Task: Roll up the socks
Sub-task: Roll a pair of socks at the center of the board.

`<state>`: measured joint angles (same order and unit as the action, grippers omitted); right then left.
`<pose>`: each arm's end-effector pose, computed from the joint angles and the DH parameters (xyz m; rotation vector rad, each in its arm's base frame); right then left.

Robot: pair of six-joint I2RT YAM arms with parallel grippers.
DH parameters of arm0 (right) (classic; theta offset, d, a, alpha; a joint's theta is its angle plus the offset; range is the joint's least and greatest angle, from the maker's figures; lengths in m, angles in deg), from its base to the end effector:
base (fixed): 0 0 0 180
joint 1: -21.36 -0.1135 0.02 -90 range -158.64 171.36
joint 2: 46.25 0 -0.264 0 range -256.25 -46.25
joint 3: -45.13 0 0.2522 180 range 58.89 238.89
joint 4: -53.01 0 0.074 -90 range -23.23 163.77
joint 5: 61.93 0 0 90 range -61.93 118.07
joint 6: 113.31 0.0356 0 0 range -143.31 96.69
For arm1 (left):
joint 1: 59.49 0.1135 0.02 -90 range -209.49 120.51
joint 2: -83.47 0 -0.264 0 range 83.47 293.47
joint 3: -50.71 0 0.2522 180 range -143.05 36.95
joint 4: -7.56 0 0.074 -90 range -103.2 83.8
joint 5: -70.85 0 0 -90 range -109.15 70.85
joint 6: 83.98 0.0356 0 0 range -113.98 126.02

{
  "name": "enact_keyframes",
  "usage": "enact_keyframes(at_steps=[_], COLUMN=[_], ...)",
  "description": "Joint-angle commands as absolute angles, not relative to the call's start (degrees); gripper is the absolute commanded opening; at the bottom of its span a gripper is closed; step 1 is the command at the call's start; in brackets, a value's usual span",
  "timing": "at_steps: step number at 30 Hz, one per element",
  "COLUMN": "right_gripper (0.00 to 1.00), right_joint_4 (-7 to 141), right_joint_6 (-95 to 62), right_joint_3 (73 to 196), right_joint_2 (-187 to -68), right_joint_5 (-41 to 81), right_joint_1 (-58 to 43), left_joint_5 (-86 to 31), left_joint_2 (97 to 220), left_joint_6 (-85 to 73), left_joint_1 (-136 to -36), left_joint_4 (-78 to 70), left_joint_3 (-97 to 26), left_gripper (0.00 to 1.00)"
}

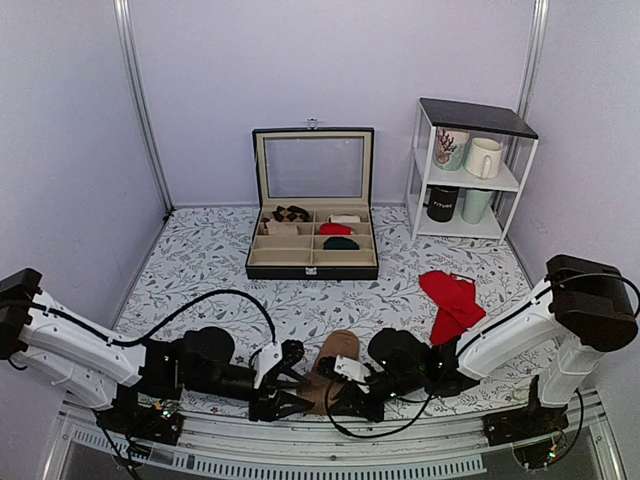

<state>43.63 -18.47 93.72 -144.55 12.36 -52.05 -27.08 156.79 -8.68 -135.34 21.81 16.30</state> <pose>0.0775 0.2938 0.1123 -1.5122 1.9399 0.9796 0.0539 -0.2337 0.1624 1.1969 1.8346 -1.1038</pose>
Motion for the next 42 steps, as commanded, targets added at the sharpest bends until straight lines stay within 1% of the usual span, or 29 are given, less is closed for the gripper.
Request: enact_keyframes(at_steps=[1, 4, 10, 12, 14, 16, 19, 23, 25, 26, 28, 30, 31, 32, 36, 39, 40, 42], right_gripper=[0.09, 0.09, 0.09, 0.09, 0.09, 0.09, 0.09, 0.09, 0.09, 0.09, 0.09, 0.10, 0.10, 0.11, 0.16, 0.20, 0.22, 0.32], right_joint_4=[52.64, 55.08, 58.93, 59.03, 59.02, 59.12, 59.06, 59.01, 59.03, 59.03, 59.03, 59.03, 59.08, 59.10, 60.12, 60.13, 59.72, 58.16], right_joint_6=[-11.61, -9.05, -8.05, -7.77, -7.65, -7.60, -7.67, -7.87, -8.08, -8.10, -8.09, -7.98, -7.90, -7.65, -7.10, -7.24, -7.80, -9.20], right_joint_3=[95.49, 97.70, 101.86, 101.83, 101.62, 101.36, 100.87, 100.72, 100.65, 100.70, 100.66, 100.64, 100.73, 100.92, 101.95, 101.97, 101.63, 100.29], right_joint_2=[-148.86, -151.97, -158.55, -159.24, -159.28, -159.28, -159.32, -159.43, -159.45, -159.52, -159.62, -159.71, -159.76, -159.79, -159.55, -156.88, -154.53, -149.55], right_joint_5=[-5.56, -10.78, -13.08, -13.15, -13.23, -13.40, -13.20, -13.64, -13.76, -13.77, -13.77, -13.85, -13.80, -13.78, -12.79, -10.45, -8.96, -3.92], right_joint_1=[-45.17, -40.70, -40.22, -40.25, -40.22, -40.24, -40.25, -40.24, -40.25, -40.23, -40.21, -40.25, -40.23, -40.23, -40.25, -40.23, -40.23, -40.33], left_joint_5=[-23.17, -21.60, -11.95, -9.97, -8.27, -6.99, -6.00, -5.98, -6.94, -7.71, -9.14, -9.96, -10.39, -10.91, -13.53, -17.73, -20.11, -25.28], left_joint_2=[156.46, 159.33, 166.33, 168.34, 170.21, 171.64, 173.23, 176.56, 178.02, 178.55, 179.11, 178.90, 178.57, 178.00, 176.92, 176.94, 176.93, 176.99], left_joint_6=[-2.55, -2.71, -0.73, 0.41, 1.01, 1.38, 2.14, 1.71, 1.15, 0.75, 0.18, -0.45, -0.72, -1.09, -2.88, -6.08, -7.51, -10.56], left_joint_1=[-138.38, -139.50, -141.54, -141.79, -141.86, -142.09, -142.12, -142.15, -142.14, -142.16, -142.18, -142.18, -142.18, -142.19, -141.71, -139.52, -138.38, -135.94], left_joint_4=[22.14, 24.79, 27.91, 28.84, 29.77, 30.63, 31.92, 31.29, 31.17, 31.14, 30.87, 30.47, 30.36, 30.16, 27.38, 24.06, 23.51, 22.58], left_joint_3=[18.27, 18.84, 17.33, 16.62, 16.24, 16.08, 16.12, 15.15, 14.75, 14.64, 14.33, 14.14, 14.23, 14.28, 13.88, 13.67, 14.00, 14.76], left_gripper=[0.48, 0.48, 0.52, 0.54, 0.59, 0.61, 0.62, 0.61, 0.56, 0.51, 0.37, 0.19, 0.06, 0.00, 0.00, 0.00, 0.00, 0.00])
